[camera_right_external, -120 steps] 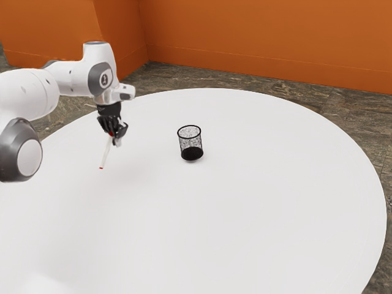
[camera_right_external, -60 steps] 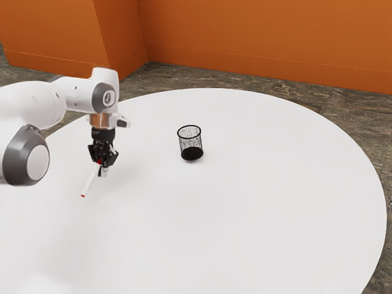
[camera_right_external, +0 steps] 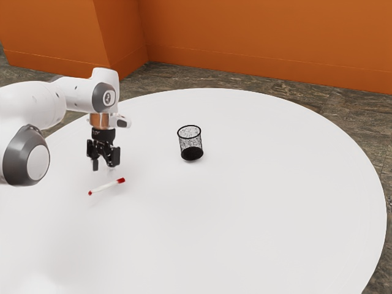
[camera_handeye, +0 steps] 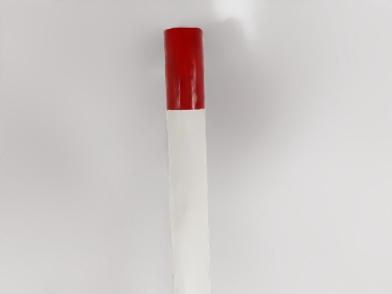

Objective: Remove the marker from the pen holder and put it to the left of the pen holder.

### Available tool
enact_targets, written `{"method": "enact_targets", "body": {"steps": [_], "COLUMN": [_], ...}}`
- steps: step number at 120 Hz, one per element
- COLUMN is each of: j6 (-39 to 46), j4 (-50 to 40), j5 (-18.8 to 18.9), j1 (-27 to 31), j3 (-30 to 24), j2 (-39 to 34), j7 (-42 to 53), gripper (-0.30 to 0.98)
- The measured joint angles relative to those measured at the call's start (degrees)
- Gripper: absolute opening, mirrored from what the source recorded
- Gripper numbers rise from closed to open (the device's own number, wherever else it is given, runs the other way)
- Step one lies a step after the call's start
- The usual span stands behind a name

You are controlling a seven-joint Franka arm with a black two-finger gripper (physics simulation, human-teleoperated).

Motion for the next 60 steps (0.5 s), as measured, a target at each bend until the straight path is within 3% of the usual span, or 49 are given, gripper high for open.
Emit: {"method": "enact_targets", "body": {"steps": [34,60], "j6": [1.7,8.5], "j4": [-0.3,-2.7], "j5": [-0.4,-6.7], "j1": [0.0,0.0], "j3": [-0.2,-1.3], "j2": [-2.8,-15.3], "j7": [0.0,-0.1], "gripper": [0.65,0.67]}}
